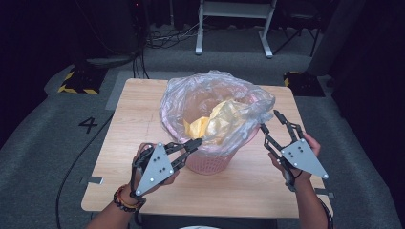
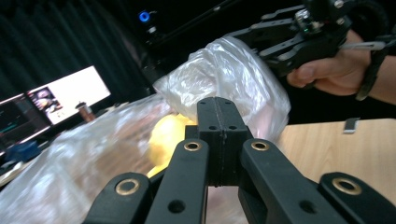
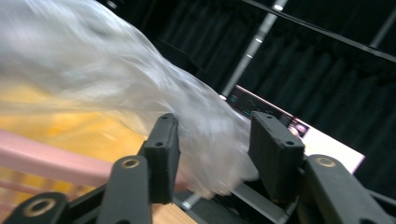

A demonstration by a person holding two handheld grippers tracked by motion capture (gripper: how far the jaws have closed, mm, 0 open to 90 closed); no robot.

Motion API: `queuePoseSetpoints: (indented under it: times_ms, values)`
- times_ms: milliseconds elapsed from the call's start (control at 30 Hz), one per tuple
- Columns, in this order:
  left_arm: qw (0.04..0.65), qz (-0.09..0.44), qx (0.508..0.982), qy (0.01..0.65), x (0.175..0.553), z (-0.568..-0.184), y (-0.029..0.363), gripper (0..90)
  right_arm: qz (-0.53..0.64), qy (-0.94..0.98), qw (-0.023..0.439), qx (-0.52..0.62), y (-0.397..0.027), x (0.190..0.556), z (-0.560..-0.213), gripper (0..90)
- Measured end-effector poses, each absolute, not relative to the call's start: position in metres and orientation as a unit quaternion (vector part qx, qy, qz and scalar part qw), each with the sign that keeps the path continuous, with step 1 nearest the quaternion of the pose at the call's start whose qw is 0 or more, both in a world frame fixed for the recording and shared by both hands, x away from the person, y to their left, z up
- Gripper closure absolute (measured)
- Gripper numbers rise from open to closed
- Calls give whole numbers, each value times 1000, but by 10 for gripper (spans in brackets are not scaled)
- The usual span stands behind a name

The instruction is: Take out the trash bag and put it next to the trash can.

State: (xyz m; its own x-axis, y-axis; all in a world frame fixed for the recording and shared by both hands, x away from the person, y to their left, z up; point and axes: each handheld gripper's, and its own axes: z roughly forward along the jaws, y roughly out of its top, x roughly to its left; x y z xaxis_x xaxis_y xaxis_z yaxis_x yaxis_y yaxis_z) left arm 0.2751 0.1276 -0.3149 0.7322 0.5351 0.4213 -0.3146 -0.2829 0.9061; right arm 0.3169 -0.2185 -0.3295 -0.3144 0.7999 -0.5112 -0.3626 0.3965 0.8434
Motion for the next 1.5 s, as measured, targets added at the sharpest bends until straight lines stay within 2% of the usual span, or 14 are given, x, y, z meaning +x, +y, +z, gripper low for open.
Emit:
queuePoseSetpoints:
  times_ms: [200, 367, 533, 867, 967, 1067, 1100, 1133, 1167, 1233, 1500]
  values:
    - [593, 369, 711, 88, 272, -316, 145, 900, 508, 623, 560, 201, -230, 325, -334, 527]
    - [594, 364, 710, 103, 273, -321, 155, 900, 504, 639, 538, 218, -234, 335, -339, 585]
    - [589, 361, 715, 108, 278, -328, 164, 900, 483, 671, 528, 193, -224, 341, -338, 747]
    - [590, 348, 717, 130, 286, -342, 179, 900, 475, 682, 523, 188, -224, 349, -333, 876]
    - [591, 339, 719, 135, 288, -346, 182, 900, 477, 680, 522, 193, -223, 351, -333, 851]
    - [586, 333, 726, 138, 290, -353, 182, 900, 481, 669, 527, 207, -224, 352, -335, 733]
    - [585, 331, 727, 139, 290, -355, 181, 900, 481, 669, 527, 207, -224, 352, -335, 733]
    - [583, 325, 731, 141, 292, -360, 180, 900, 480, 659, 536, 219, -225, 351, -338, 630]
    - [583, 325, 731, 141, 292, -360, 180, 900, 480, 659, 536, 219, -225, 351, -338, 630]
    - [577, 321, 738, 142, 293, -366, 176, 900, 482, 654, 536, 230, -228, 350, -340, 556]
    - [555, 309, 760, 141, 297, -382, 164, 900, 489, 656, 513, 259, -251, 340, -355, 516]
